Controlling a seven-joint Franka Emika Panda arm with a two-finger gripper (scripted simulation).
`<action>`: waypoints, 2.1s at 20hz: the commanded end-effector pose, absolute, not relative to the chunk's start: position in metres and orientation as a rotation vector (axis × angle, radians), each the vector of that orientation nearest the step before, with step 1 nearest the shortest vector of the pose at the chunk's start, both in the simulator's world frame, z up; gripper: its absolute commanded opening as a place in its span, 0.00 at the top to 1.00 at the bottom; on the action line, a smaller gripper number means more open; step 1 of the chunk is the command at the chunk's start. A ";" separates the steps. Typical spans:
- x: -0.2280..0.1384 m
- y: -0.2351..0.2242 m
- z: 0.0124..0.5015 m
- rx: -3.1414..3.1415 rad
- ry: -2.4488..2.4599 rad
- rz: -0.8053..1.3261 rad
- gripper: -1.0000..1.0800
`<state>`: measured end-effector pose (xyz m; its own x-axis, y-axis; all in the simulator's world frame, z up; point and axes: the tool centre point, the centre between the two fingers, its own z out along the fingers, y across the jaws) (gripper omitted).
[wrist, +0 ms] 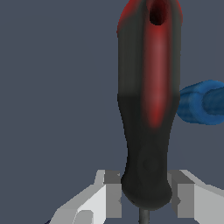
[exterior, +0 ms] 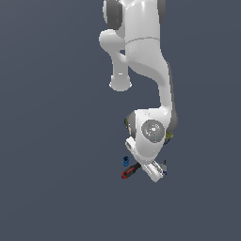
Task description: Pick up a designated object from a clutter of objects.
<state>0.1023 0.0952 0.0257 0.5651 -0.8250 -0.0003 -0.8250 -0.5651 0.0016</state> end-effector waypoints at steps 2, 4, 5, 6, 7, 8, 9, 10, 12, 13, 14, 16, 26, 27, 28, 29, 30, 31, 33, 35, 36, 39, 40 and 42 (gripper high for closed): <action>0.096 0.099 0.039 2.780 -1.463 0.000 1.00; 0.092 0.100 0.049 2.780 -1.464 -0.001 1.00; 0.089 0.102 0.054 2.780 -1.464 -0.001 1.00; 0.086 0.103 0.060 2.780 -1.464 -0.001 1.00; 0.083 0.104 0.067 2.780 -1.464 -0.001 1.00; 0.080 0.105 0.073 2.780 -1.464 -0.001 1.00; 0.076 0.107 0.081 2.780 -1.464 -0.001 1.00; 0.072 0.108 0.089 2.780 -1.464 -0.001 1.00; 0.064 0.112 0.105 2.781 -1.464 -0.002 1.00; 0.060 0.113 0.114 2.781 -1.464 -0.002 1.00; 0.056 0.115 0.122 2.781 -1.464 -0.002 1.00; 0.048 0.118 0.140 2.781 -1.464 -0.002 1.00; 0.005 0.136 0.233 2.780 -1.464 0.000 1.00; 0.000 0.138 0.243 2.780 -1.464 0.000 1.00; -0.004 0.140 0.253 2.779 -1.464 0.001 1.00; -0.008 0.142 0.263 2.779 -1.464 0.001 1.00; -0.013 0.143 0.272 2.779 -1.464 0.001 1.00; -0.017 0.145 0.282 2.779 -1.464 0.001 1.00; -0.024 0.149 0.299 2.779 -1.464 0.001 1.00; -0.031 0.152 0.316 2.779 -1.464 0.001 1.00; -0.034 0.154 0.323 2.779 -1.464 0.001 1.00; -0.042 0.158 0.343 2.779 -1.464 0.001 1.00; -0.045 0.159 0.349 2.779 -1.464 0.001 1.00; -0.048 0.161 0.359 2.779 -1.464 0.001 1.00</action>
